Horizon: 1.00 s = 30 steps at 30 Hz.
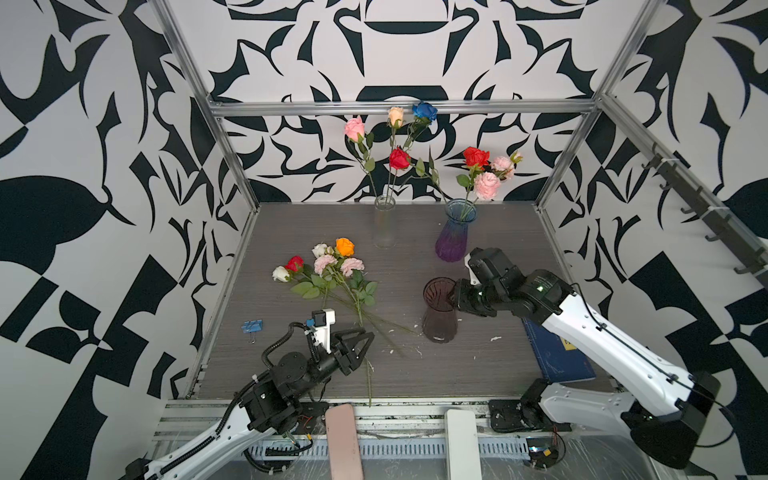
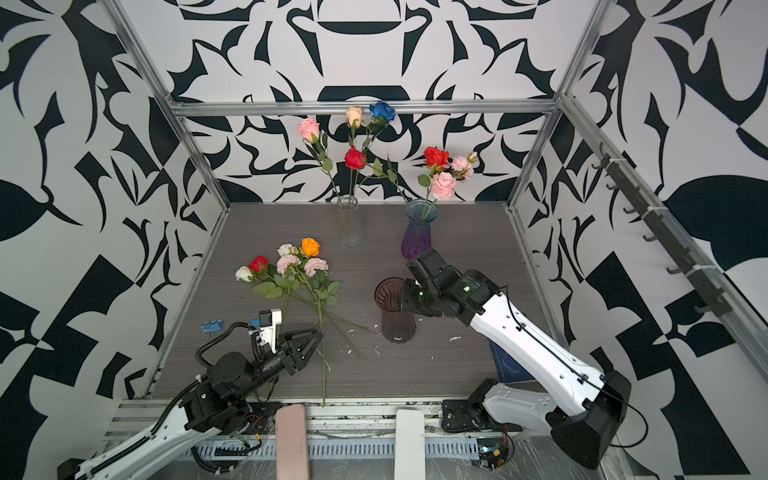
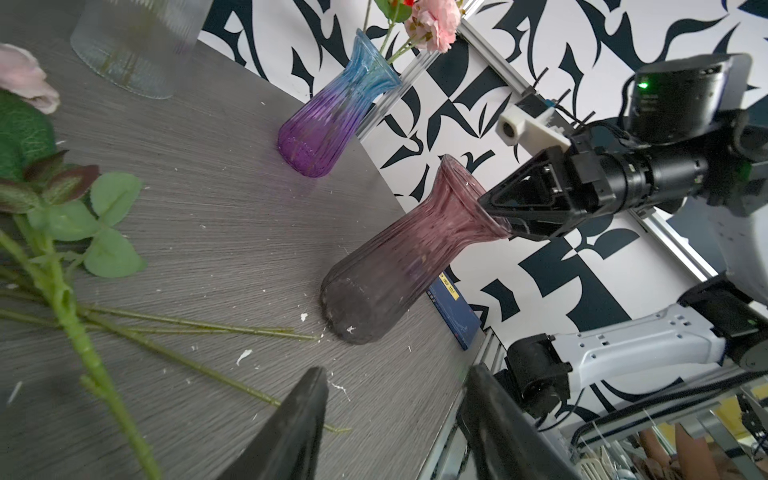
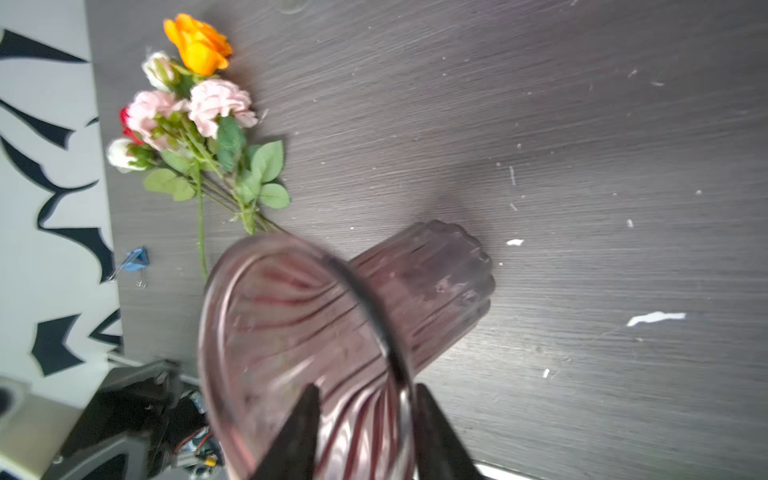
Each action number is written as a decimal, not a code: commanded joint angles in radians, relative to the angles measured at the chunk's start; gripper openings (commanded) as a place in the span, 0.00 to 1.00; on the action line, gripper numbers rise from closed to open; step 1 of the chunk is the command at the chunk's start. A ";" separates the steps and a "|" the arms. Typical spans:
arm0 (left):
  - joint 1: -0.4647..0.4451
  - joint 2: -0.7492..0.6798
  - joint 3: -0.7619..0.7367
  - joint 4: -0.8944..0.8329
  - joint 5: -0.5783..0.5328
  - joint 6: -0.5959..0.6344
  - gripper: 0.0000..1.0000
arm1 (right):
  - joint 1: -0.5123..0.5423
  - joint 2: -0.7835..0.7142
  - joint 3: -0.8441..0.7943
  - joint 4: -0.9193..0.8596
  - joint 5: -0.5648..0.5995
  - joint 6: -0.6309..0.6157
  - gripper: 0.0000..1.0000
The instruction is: Arrange the flowers into the vase
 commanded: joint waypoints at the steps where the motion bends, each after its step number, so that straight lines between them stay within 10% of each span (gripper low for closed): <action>1: 0.004 -0.017 -0.011 -0.060 -0.059 -0.079 0.62 | 0.001 -0.048 0.025 0.079 -0.025 -0.037 0.52; 6: 0.004 0.015 0.043 -0.224 -0.181 -0.237 0.63 | -0.008 -0.093 0.046 0.058 0.025 -0.085 0.62; 17: 0.007 0.397 0.564 -0.807 -0.371 -0.165 0.56 | -0.040 -0.257 0.051 -0.056 0.186 -0.151 0.62; 21: 0.115 0.609 0.669 -0.799 -0.234 -0.054 0.55 | -0.043 -0.371 -0.065 -0.052 0.241 -0.110 0.61; 26: 0.480 0.791 0.619 -0.616 0.185 0.043 0.54 | -0.044 -0.544 -0.319 -0.002 0.294 0.041 0.59; 30: 0.617 0.913 0.604 -0.529 0.209 0.126 0.52 | -0.044 -0.661 -0.585 0.131 0.206 0.172 0.57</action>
